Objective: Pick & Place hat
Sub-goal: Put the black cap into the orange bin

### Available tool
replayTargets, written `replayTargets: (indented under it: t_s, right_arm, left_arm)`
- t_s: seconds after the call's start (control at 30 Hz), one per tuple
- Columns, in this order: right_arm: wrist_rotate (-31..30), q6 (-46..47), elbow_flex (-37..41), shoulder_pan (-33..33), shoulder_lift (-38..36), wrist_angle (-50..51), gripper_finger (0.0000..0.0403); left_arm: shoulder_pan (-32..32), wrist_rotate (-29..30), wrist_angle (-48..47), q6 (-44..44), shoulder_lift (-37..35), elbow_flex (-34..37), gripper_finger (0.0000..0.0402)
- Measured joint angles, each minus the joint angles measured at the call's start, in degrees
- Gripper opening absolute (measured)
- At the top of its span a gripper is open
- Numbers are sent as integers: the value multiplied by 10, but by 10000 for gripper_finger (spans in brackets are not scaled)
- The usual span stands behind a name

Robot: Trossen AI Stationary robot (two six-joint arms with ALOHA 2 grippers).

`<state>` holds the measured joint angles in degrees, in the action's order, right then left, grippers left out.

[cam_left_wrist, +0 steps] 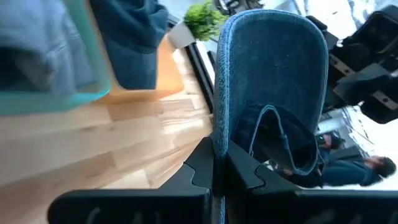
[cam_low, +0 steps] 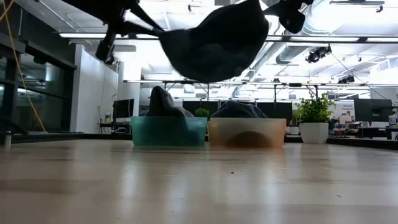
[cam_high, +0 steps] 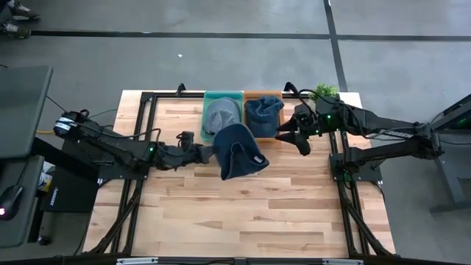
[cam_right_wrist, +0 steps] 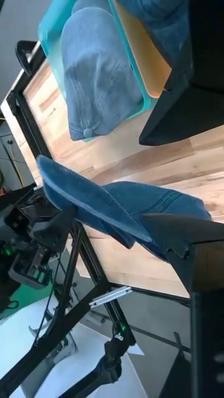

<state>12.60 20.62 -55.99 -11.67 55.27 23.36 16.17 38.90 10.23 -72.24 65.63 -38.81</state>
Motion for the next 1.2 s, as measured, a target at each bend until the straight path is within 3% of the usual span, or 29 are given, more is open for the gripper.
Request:
replayTargets:
  t_s: [0.27,0.57,0.8,1.03,1.2]
  right_arm:
    - [-1,19,0,2,2,-2,184]
    - [-2,48,0,0,2,-15,184]
    - [-10,33,-11,1,2,-44,184]
    - [-55,-5,-58,5,2,-29,184]
    - [-117,-65,-95,49,9,-17,184]
  left_arm:
    - [-50,-73,29,116,0,-5,6]
    - [-53,-84,28,385,0,-65,6]
    - [-53,-54,-20,603,0,-119,6]
    - [-53,-3,-31,755,0,-132,6]
    - [-53,14,-22,804,8,-132,6]
